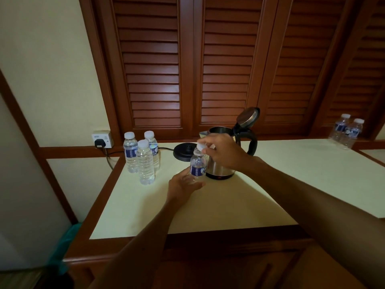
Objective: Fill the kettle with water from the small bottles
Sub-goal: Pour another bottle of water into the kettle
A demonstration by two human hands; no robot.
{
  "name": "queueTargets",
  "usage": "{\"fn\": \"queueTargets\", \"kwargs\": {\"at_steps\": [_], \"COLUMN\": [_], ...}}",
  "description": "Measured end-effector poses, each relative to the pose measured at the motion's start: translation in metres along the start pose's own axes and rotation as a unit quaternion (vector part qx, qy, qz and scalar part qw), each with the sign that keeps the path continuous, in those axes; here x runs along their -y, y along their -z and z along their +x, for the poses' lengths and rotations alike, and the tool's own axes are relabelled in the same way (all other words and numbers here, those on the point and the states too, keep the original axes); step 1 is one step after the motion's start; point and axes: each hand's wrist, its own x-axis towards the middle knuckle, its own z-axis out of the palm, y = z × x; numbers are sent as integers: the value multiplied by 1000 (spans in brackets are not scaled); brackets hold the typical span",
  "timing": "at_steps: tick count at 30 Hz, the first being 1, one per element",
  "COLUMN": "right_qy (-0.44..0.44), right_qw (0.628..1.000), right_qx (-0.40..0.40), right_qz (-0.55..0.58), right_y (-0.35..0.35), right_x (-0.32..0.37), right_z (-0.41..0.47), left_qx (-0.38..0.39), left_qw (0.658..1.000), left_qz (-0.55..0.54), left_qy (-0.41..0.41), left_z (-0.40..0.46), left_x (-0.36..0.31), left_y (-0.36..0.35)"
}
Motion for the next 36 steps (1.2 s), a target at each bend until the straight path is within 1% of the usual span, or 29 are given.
{"fn": "queueTargets", "kwargs": {"at_steps": [2, 4, 6, 8, 12, 16, 18, 20, 23, 24, 26, 28, 30, 31, 32, 33, 34, 36], "right_qy": [31, 52, 53, 50, 55, 59, 91, 133, 140, 133, 126, 95, 62, 61, 46, 42, 44, 94], "right_qw": [997, 991, 987, 980, 963, 943, 916, 891, 872, 876, 869, 880, 909, 919, 938, 948, 963, 969], "right_qx": [59, 112, 145, 174, 228, 243, 257, 265, 268, 264, 254, 236, 210, 201, 182, 176, 176, 185], "right_qz": [-37, -41, -48, -78, -136, -222, -295, -344, -384, -381, -406, -401, -354, -333, -292, -262, -201, -136], "right_y": [1, 5, 11, 14, 17, 17, 15, 14, 11, 8, 6, 6, 3, -1, -1, 0, 2, 10], "right_x": [1, 4, 8, 9, 17, 23, 24, 25, 27, 28, 30, 26, 24, 18, 17, 12, 7, -1], "right_z": [10, 17, 22, 27, 30, 34, 35, 37, 37, 35, 31, 27, 26, 28, 31, 36, 40, 38], "left_qx": [5, 6, 7, 10, 13, 17, 19, 18, 16, 15, 11, 15, 24, 25, 24, 22, 20, 19], "left_qw": [1000, 1000, 1000, 1000, 996, 995, 996, 997, 998, 998, 998, 999, 998, 998, 998, 998, 998, 997], "left_qz": [-4, -22, -28, -27, -78, -87, -80, -61, -54, -55, -52, -48, -57, -58, -58, -59, -64, -74], "left_qy": [4, 10, 7, 10, 30, 38, 42, 45, 26, 22, 19, 16, 14, 14, 13, 13, 13, 21], "left_z": [0, -1, -2, -3, -7, -9, -7, -7, -6, -6, -7, -6, -5, -4, -4, -4, -4, -2], "left_x": [1, 1, 1, -1, -4, -7, -9, -9, -8, -8, -9, -8, -7, -5, -4, -3, -3, -1], "left_y": [2, 3, 3, 4, 5, 5, 4, 3, 3, 2, 2, 2, 2, 3, 3, 3, 2, 2]}}
